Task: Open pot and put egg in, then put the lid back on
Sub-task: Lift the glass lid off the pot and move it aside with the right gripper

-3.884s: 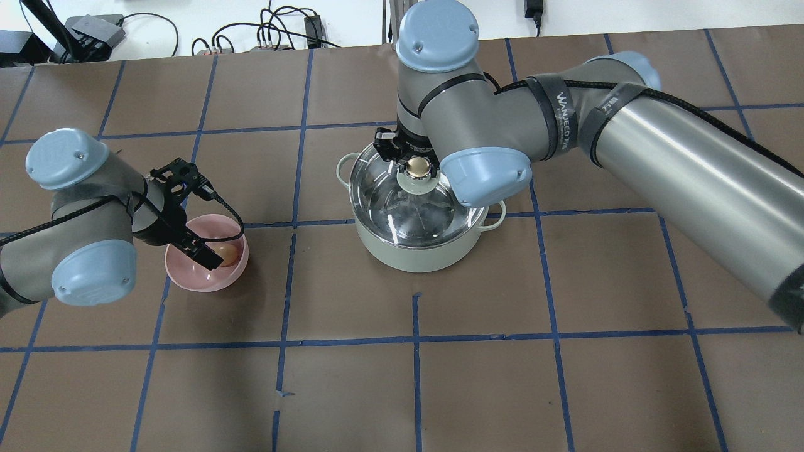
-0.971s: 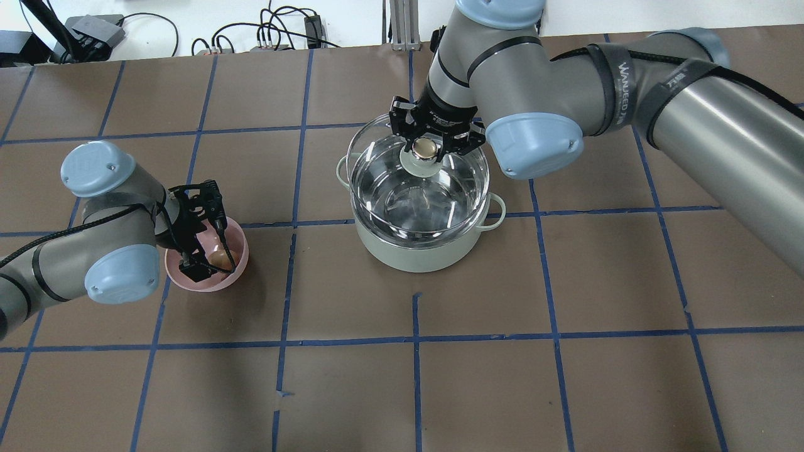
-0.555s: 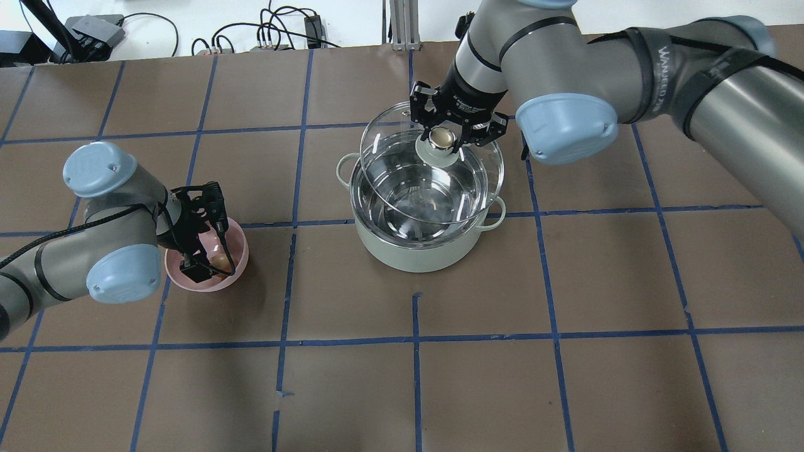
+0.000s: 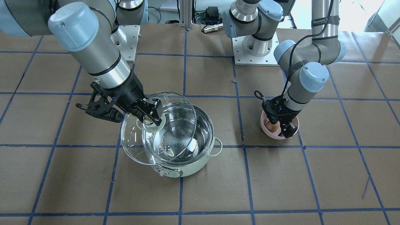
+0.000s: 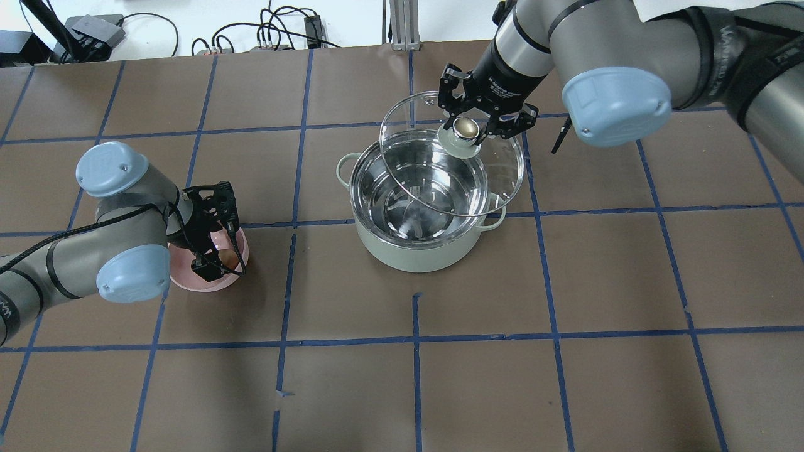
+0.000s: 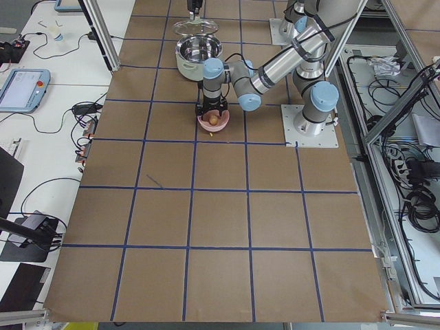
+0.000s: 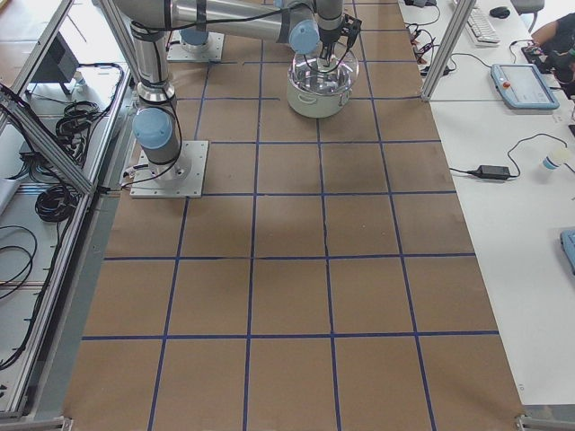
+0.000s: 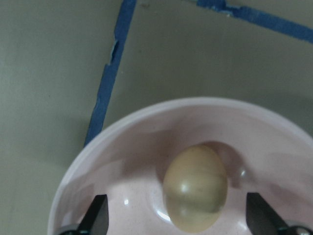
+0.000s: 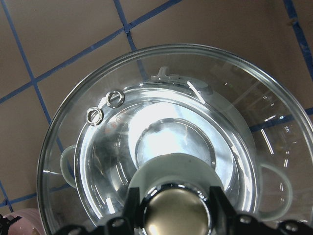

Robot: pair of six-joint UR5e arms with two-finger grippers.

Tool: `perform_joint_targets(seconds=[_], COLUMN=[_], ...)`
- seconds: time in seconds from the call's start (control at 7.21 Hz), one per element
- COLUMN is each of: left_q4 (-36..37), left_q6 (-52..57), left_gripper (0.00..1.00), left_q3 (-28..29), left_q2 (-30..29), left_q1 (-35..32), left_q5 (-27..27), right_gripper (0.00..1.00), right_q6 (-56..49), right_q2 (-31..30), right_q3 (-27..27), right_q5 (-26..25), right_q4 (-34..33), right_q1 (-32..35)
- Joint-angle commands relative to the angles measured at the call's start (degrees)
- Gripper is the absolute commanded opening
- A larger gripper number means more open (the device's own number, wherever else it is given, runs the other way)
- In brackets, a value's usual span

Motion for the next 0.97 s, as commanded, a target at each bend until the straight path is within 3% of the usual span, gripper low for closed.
perform_joint_targets(seconds=[0.0, 0.28, 0.42, 0.83], left_q4=[-0.2, -0.2, -0.2, -0.2], left_q6=[-0.1, -2.4, -2.4, -2.5], left_gripper=[1.00, 0.98, 0.92, 0.90], left_q3=[0.0, 0.0, 0.0, 0.0], left_q2=[-0.1, -0.1, -0.2, -0.2], left_q1=[-0.1, -0.1, -0.1, -0.1], left_q5=[-0.4, -1.4, -1.5, -1.1], right_gripper=[0.51, 0.51, 0.51, 0.52], right_q6=[-2.1, -5.8, -5.9, -9.0], right_q2=[-0.8, -3.3, -3.5, -3.6], right_q3=[0.0, 0.4, 0.4, 0.5], right_q5=[2.1, 3.7, 6.9, 7.2], right_q4=[2.7, 7.4, 8.5, 10.1], right_q1=[-3.1, -7.5, -9.5, -11.1])
